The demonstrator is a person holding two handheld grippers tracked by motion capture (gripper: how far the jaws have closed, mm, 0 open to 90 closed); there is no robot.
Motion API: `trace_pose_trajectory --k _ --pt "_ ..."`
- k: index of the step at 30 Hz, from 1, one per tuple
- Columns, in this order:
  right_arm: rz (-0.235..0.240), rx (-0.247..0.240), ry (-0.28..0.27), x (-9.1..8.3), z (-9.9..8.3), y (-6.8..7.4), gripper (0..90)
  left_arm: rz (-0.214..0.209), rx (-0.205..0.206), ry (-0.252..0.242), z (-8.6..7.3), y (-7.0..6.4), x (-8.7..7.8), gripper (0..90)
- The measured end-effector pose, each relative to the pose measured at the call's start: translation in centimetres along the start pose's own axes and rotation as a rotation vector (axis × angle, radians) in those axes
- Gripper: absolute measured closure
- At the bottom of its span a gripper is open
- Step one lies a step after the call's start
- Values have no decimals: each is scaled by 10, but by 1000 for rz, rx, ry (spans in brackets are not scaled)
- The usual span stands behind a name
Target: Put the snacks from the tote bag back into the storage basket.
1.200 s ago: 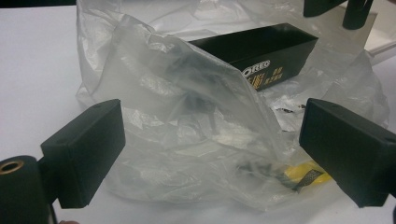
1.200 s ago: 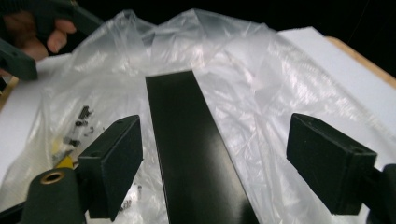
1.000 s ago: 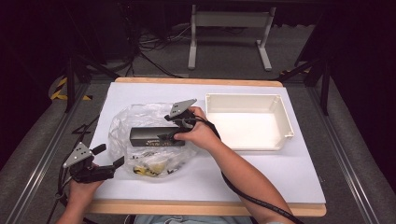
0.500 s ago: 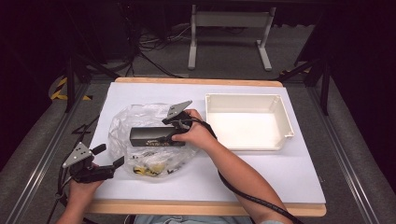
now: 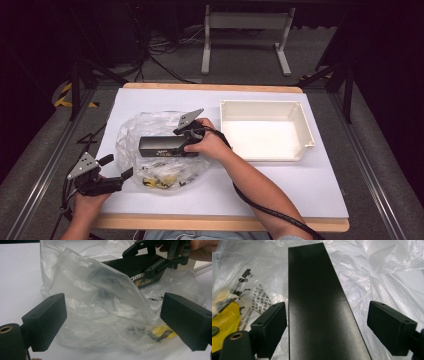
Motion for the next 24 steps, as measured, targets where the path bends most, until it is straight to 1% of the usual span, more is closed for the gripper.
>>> trace_pose_trajectory --k 5,7,10,11,12,13,14,19,21,24 --pt "0 1 -6 1 -1 -1 171 -1 -2 1 0 0 0 77" --pt "2 -7 3 1 0 0 182 -1 -2 1 0 0 1 77" --pt "8 -28 19 1 0 0 277 -1 -2 1 0 0 1 77" --pt "8 -28 19 1 0 0 277 -1 -2 1 0 0 1 78" --pt "14 -34 23 1 0 1 313 -1 -2 1 0 0 1 78" --pt "23 -49 40 1 0 2 375 -3 -1 2 0 0 1 77" --pt "33 -63 48 1 0 2 403 -3 -1 2 0 0 1 77" --pt "28 -70 60 1 2 3 411 -4 -2 1 0 0 1 77" --pt "37 -63 60 1 2 3 414 -2 -1 3 0 0 0 77" --pt "40 -67 67 0 2 3 417 -4 -1 1 0 0 1 77"
Point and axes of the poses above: each handheld gripper's, and its own axes: x roughly forward along the jaws, z roughly out of its top, y roughly to its left, the point moved 2 cm from there along x, roughly forward along the jaws, and after that the axes turned 12 degrees about y, right-handed, at the moved point
